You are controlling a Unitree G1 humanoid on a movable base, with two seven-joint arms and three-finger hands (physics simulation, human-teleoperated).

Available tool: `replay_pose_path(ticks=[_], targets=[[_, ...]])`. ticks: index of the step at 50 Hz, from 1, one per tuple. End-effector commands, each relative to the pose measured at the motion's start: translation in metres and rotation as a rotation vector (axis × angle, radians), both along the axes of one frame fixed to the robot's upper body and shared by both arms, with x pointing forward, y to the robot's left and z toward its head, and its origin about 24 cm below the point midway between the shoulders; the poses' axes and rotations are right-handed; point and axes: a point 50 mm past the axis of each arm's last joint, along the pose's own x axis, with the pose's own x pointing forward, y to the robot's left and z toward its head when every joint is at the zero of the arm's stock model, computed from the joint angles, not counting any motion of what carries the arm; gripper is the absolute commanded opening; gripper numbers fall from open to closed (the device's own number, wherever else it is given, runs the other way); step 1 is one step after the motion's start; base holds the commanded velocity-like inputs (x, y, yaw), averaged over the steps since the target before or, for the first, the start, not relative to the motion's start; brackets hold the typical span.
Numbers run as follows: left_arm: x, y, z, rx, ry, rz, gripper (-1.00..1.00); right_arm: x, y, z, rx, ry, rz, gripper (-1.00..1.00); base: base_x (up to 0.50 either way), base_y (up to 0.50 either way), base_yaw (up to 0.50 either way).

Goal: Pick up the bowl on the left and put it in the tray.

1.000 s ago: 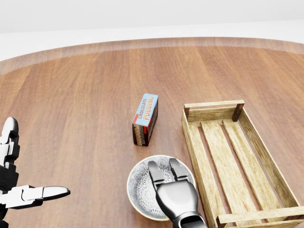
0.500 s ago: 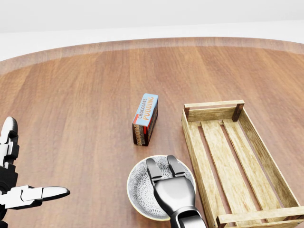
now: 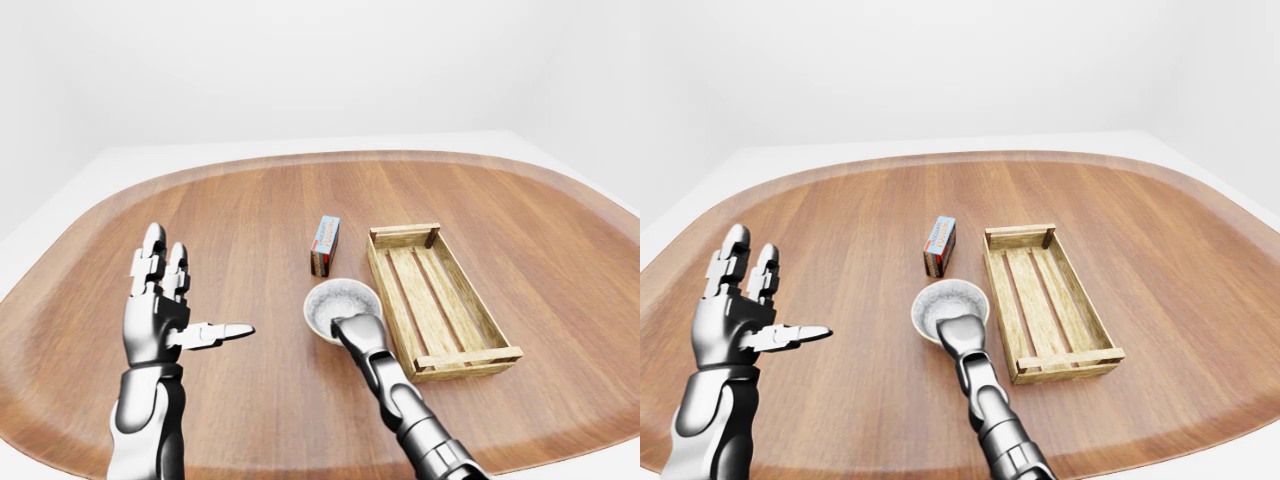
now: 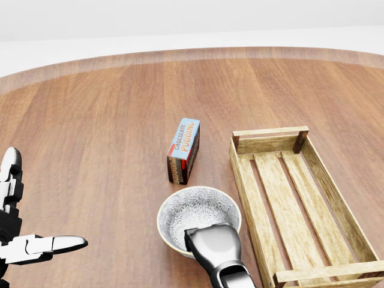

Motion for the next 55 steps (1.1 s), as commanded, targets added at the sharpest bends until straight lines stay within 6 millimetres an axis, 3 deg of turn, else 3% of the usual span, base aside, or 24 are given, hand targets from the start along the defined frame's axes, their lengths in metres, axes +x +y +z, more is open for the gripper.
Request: replay_pose_path(ticks=[1, 21, 30, 40, 47, 55], targets=[[0.006, -0.007, -0.017, -0.008, 0.076, -0.012, 1.00, -0.002, 0.007, -0.002, -0.020, 0.002, 0.031, -1.00, 0.00, 0.00, 0.00], [0.006, -0.011, -0.018, -0.004, 0.081, -0.021, 1.00, 0.001, 0.001, 0.004, -0.017, -0.007, 0.014, -1.00, 0.00, 0.00, 0.00], [0.006, -0.013, -0.018, -0.001, 0.079, -0.026, 1.00, 0.004, 0.000, 0.026, -0.056, -0.044, 0.033, -1.00, 0.00, 0.00, 0.00], [0.008, -0.014, -0.020, -0.001, 0.088, -0.030, 1.00, 0.005, 0.015, 0.063, -0.086, -0.122, 0.075, -1.00, 0.00, 0.00, 0.00], [0.008, -0.013, -0.020, -0.002, 0.088, -0.030, 1.00, 0.002, 0.023, 0.072, -0.093, -0.138, 0.091, -1.00, 0.00, 0.00, 0.00], [0.008, -0.014, -0.020, -0.001, 0.087, -0.029, 1.00, 0.012, 0.011, 0.112, -0.068, -0.189, 0.040, -1.00, 0.00, 0.00, 0.00]])
